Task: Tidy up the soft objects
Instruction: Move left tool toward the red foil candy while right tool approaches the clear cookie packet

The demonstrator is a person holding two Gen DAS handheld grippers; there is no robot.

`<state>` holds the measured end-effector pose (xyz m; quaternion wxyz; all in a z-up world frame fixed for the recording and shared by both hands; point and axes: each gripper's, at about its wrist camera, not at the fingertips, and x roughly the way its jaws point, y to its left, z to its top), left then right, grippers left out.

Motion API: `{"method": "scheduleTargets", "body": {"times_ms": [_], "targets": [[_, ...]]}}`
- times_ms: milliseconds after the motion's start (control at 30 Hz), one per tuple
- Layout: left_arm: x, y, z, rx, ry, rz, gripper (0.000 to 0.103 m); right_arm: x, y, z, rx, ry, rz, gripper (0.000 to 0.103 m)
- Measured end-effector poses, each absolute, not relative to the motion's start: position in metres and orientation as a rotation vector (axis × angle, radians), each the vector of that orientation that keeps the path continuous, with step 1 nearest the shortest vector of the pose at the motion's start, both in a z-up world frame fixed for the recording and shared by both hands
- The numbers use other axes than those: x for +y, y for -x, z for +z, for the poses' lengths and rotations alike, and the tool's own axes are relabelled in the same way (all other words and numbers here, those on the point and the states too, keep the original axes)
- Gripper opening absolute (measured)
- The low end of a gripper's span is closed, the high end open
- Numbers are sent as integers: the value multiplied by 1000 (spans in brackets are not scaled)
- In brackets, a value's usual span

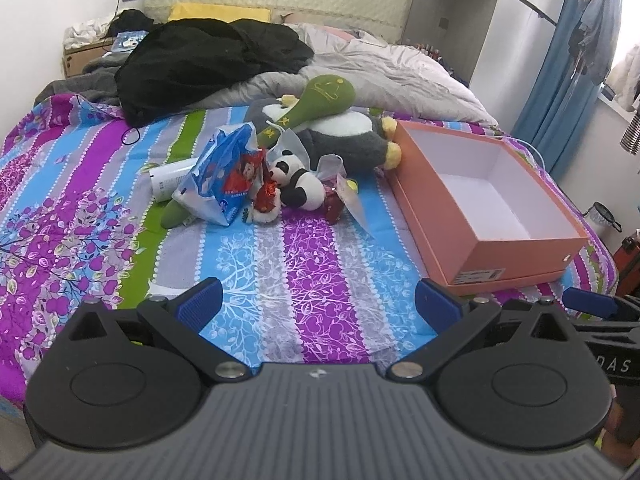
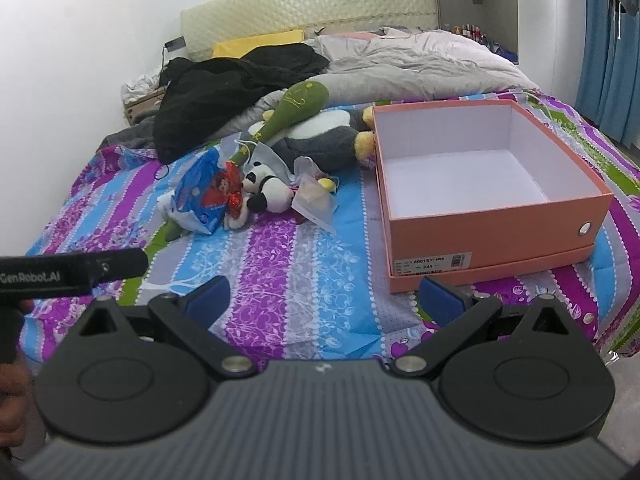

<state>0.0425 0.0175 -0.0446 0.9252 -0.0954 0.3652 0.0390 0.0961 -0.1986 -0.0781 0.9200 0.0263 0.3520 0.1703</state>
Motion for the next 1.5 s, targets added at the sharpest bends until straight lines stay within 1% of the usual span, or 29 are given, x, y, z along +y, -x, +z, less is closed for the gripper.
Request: {"method": "scheduleTargets", "body": {"times_ms": [333,400,433,533,567,700,900,967,1200,1267,1400,1467,1500], "targets": [[33,-71,-64,785,215,103,103,-193,-115,-91,729,-54,357,103],[36,-78,-69,797,206,103,103,-191,-121,-96,734,-57,361,96],[38,-82,-71,802,202,107,103,-190,-124,-99,743,-63,369,95],[44,-92,-78,812,201,110,103,-185,-135,-107,770,-74,383,81],[47,-95,-80,817,206,109,103,-181,-137,-109,770,-56,379,74],[55,-109,-90,823,219,100,103,-169,-145,-114,762,-45,408,71],[68,-130,-104,829,236,101,102,-154,-162,-122,751,-32,440,71],[73,-137,-106,830,243,96,97,-149,-169,-124,766,-35,454,71],[89,-162,-113,815,259,96,89,-131,-193,-130,757,22,440,72],[91,-171,-117,815,266,90,83,-127,-199,-131,745,30,455,72],[96,-189,-124,813,275,87,75,-119,-214,-134,731,33,470,72],[99,-198,-129,811,284,85,68,-114,-220,-136,720,44,488,71],[100,-202,-131,812,291,80,67,-110,-225,-138,714,52,494,70]]}}
